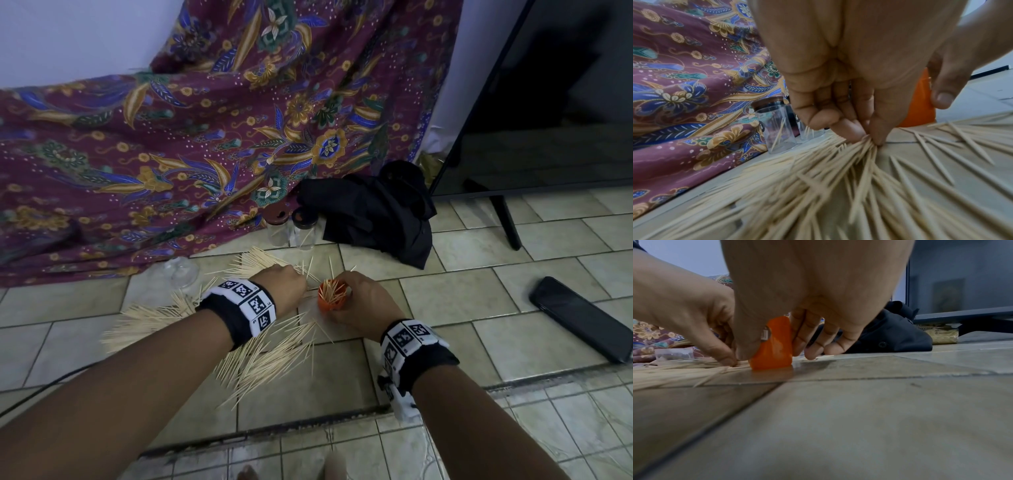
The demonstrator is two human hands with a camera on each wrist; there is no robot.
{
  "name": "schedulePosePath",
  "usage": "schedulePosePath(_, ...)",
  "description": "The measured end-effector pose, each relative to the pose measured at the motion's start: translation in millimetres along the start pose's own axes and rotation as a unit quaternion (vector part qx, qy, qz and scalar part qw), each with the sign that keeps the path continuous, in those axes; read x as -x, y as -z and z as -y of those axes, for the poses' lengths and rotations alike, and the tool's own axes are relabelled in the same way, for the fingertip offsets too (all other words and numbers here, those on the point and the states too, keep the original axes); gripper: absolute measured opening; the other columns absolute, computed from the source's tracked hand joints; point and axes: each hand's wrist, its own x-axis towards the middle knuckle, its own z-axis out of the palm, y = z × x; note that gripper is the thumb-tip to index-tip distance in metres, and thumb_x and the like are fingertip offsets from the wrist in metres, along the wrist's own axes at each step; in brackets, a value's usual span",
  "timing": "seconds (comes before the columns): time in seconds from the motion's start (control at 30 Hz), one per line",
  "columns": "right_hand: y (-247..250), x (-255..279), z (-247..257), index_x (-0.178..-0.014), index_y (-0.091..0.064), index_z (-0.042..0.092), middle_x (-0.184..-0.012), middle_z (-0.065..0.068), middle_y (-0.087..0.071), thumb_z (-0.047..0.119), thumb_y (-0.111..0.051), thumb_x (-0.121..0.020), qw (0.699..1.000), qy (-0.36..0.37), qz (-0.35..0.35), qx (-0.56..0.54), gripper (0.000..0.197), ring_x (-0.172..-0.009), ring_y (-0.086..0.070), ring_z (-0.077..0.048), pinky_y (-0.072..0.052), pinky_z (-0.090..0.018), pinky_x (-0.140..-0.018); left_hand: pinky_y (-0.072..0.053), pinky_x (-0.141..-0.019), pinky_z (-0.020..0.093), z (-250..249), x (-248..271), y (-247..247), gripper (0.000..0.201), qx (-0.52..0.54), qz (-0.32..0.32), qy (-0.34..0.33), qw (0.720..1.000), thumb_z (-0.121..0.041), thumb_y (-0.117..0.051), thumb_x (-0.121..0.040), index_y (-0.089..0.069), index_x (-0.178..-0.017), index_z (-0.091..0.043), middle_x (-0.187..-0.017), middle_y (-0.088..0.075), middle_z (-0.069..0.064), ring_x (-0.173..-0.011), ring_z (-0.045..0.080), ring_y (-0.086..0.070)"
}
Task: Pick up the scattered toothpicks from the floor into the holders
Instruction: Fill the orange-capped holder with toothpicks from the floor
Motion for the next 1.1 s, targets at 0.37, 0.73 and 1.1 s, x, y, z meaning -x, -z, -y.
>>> schedulePosePath(0.37,-0.1,-1.3,-1.3,-0.109,-0.060,0.024,-0.103,0.004,-0.064,0.054,-0.076,-0.074,1.000,0.009,-0.001,0.015,0.048,-0.093,-0.060,-0.015,-0.050,-0.029,-0.081,-0.050,-0.075,0.027,31.6,6.2,4.5,0.012,0.251,-0.118,0.019,0.961,-0.031,-0.062,-0.091,-0.070,-0.088,-0.024,-0.085,-0.069,-0.005,-0.080,0.014,-0.063)
schedulePosePath(0.73,4.9,-2.1,5.9,-0.113,-0.058,0.028,-0.099,0.011,-0.067,0.052,-0.076,-0.076,1.000,0.016,0.005,-0.004,0.047,-0.085,-0.060,-0.005,-0.038,-0.011,-0.066,-0.054,-0.064,0.022,26.6,8.2,25.4,0.003,0.590,-0.263,-0.012,0.763,-0.013,-0.067,-0.090,-0.068,-0.089,-0.010,-0.074,-0.066,0.002,-0.062,0.011,-0.065)
schedulePosePath(1.1,4.8,-1.6,5.0,-0.112,-0.060,0.023,-0.095,0.011,-0.066,0.046,-0.081,-0.073,0.999,0.041,-0.016,-0.013,0.050,-0.077,-0.051,0.000,-0.033,-0.003,-0.060,-0.046,-0.065,0.015,5.7,2.5,8.4,0.008,0.525,-0.219,-0.027,0.822,-0.025,-0.068,-0.088,-0.068,-0.081,-0.021,-0.070,-0.065,-0.008,-0.064,0.003,-0.060)
